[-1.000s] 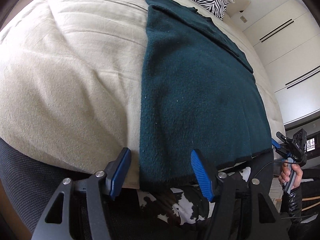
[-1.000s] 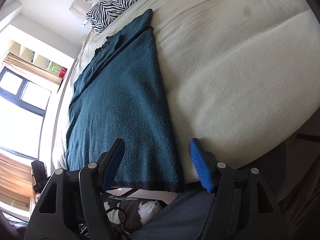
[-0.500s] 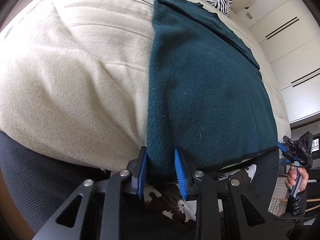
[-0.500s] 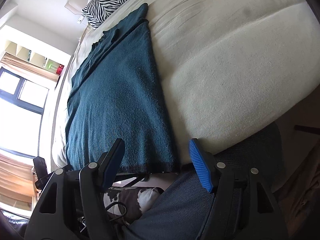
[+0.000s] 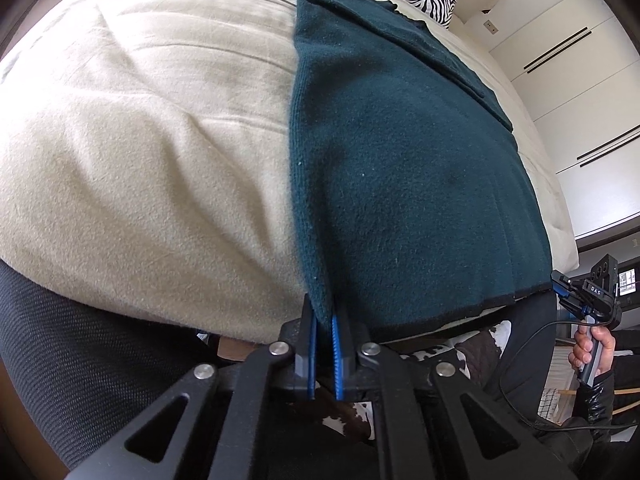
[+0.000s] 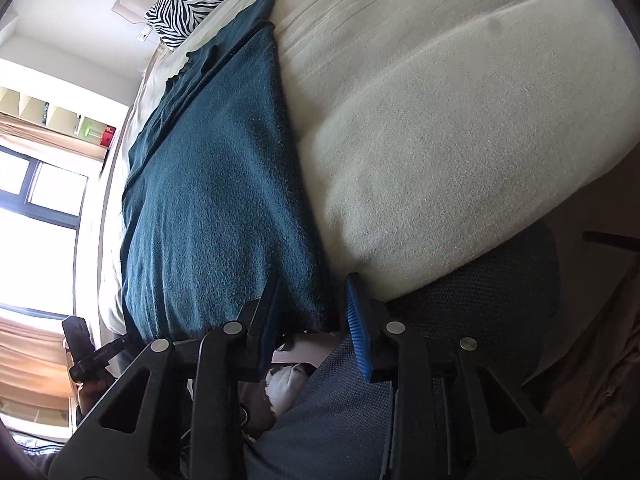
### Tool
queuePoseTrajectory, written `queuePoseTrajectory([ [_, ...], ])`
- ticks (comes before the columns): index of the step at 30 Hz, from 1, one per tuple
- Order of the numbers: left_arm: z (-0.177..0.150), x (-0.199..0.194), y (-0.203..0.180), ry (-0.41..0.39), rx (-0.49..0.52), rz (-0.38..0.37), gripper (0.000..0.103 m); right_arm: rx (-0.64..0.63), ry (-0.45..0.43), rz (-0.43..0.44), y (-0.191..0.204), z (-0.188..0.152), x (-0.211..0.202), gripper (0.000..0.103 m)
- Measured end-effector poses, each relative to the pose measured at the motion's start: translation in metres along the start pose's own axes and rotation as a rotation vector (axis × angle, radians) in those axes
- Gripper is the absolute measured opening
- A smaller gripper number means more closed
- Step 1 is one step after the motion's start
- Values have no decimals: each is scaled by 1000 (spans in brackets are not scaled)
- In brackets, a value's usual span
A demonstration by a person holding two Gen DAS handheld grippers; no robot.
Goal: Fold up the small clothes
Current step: 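Grasp the sweater hem with both grippers and lift it toward the collar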
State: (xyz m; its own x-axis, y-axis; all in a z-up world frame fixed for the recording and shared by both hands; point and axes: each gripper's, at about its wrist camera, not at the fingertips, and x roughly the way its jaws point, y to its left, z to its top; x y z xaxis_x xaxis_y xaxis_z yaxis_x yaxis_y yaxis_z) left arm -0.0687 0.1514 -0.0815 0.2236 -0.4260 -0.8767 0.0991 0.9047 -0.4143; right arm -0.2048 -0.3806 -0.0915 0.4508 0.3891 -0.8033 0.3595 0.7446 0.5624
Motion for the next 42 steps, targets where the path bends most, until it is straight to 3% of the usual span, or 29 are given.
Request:
queuePoseTrajectory([
  [5,1,-3,0,-8,-5,-18,8,-7,19,-1,-1,-3,6,9],
  [11,1,-12,-2,-37,-11,-80,7,-29,-9,28,9,-2,-1,7],
  [17,12,-36,-2,-129,-64,-217,8,-36,-102,151,31,15,-22,7],
  [24,37,-62,2,-238,-161,-351,7,-54,-192,271,67,49,-37,7],
  [28,58,-72,0,-285,-183,-406,7,-64,-239,293,86,71,-41,7],
  [36,115,-88,-2,-379,-202,-453,8,-82,-331,284,110,134,-48,7],
  [42,157,-79,6,-403,-249,-480,8,-70,-389,255,118,178,-45,7],
])
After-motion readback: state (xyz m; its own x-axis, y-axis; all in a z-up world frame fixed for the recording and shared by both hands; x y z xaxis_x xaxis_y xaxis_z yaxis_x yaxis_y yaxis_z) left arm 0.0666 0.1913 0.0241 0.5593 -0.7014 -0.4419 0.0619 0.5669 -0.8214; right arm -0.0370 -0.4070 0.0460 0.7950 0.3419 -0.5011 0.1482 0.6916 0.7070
